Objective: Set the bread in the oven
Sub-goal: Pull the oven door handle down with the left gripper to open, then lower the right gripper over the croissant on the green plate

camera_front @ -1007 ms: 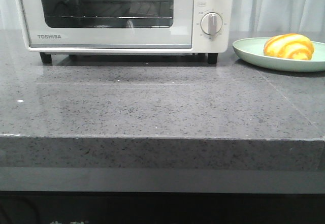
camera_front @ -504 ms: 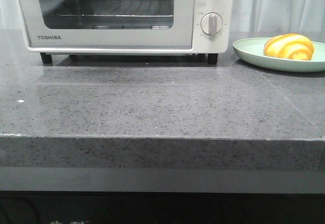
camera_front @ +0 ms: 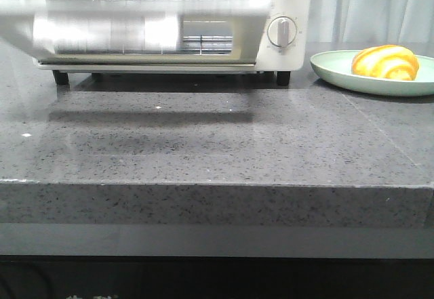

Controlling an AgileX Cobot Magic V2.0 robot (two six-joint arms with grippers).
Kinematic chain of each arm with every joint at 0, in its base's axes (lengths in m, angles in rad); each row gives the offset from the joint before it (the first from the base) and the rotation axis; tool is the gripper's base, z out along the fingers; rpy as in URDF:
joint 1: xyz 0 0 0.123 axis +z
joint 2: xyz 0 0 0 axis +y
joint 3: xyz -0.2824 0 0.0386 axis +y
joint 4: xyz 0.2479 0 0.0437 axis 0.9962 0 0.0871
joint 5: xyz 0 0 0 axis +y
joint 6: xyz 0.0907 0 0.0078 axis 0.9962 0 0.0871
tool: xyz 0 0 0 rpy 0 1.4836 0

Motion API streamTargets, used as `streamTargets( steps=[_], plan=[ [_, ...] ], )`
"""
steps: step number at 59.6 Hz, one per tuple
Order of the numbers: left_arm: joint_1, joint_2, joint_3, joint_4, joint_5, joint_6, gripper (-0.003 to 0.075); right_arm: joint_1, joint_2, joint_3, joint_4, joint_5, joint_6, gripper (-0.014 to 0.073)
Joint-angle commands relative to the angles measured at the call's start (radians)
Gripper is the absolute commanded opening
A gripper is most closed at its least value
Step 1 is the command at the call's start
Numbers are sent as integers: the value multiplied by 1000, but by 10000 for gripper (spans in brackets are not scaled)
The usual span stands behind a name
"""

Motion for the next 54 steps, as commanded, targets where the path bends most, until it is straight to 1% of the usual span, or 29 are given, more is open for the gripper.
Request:
streamTargets(
  steps=[1, 12, 22, 27, 34, 36, 48, 50, 54],
  plan=[
    [-7, -47, -28, -13, -53, 1, -20, -4, 18, -36, -3, -82, -7, -67],
    [-7, -63, -16, 41, -102, 1, -20, -4, 18, -36, -3, -83, -7, -67],
    [-7, -192, 111, 109, -273, 1, -20, -4, 34, -36, -4, -82, -7, -67],
    [-7, -256, 179, 139, -331, 1, -21, -4, 84, -42, -4, -82, -7, -67],
    [-7, -354, 247, 149, -344, 1, -20, -4, 217, -68, -4, -87, -7, -67],
    [-7, -391, 274, 149, -340, 1, -20, -4, 295, -90, -4, -95, -7, -67],
    [-7, -528, 357, 149, -340, 1, -20, -4, 529, -197, -4, -156, -7, -62],
    [-7, -549, 369, 149, -340, 1, -20, -4, 568, -215, -4, -165, -7, -47],
    [-7, -584, 387, 149, -340, 1, -20, -4, 636, -247, -4, -193, -7, 31]
  ],
)
